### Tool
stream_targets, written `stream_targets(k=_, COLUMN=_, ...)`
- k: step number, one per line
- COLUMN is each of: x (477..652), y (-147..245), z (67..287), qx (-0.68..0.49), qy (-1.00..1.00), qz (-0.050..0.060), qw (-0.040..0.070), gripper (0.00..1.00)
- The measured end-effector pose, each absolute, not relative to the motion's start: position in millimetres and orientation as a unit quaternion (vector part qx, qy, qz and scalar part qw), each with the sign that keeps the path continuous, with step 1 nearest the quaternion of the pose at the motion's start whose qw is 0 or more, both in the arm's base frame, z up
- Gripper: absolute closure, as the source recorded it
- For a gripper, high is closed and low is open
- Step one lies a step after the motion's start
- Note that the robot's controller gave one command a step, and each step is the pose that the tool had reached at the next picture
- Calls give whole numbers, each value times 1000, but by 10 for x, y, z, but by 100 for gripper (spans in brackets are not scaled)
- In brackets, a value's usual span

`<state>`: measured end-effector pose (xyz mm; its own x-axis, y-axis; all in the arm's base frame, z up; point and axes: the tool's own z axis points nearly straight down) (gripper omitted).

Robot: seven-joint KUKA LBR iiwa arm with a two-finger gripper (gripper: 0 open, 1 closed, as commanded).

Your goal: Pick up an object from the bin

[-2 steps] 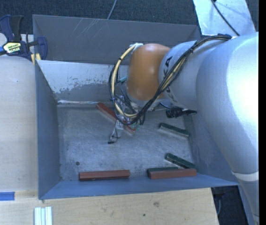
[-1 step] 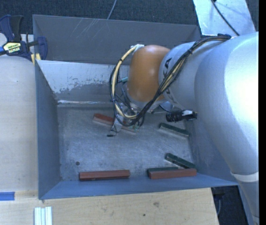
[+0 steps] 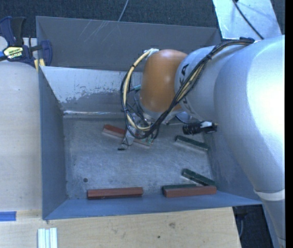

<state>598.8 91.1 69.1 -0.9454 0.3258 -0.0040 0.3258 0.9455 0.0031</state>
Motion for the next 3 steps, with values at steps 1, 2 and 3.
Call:
stream_targets(k=1, x=5979, y=909, z=723, qx=168, qy=986, qz=1, qw=1, gripper=100)
stream_targets(k=2, x=5958, y=901, z=913, qx=167, qy=986, qz=-1, qw=-3, gripper=100)
stream_targets(k=3, x=5987, y=902, z=1091, qx=166, qy=986, qz=0, qw=1, gripper=100)
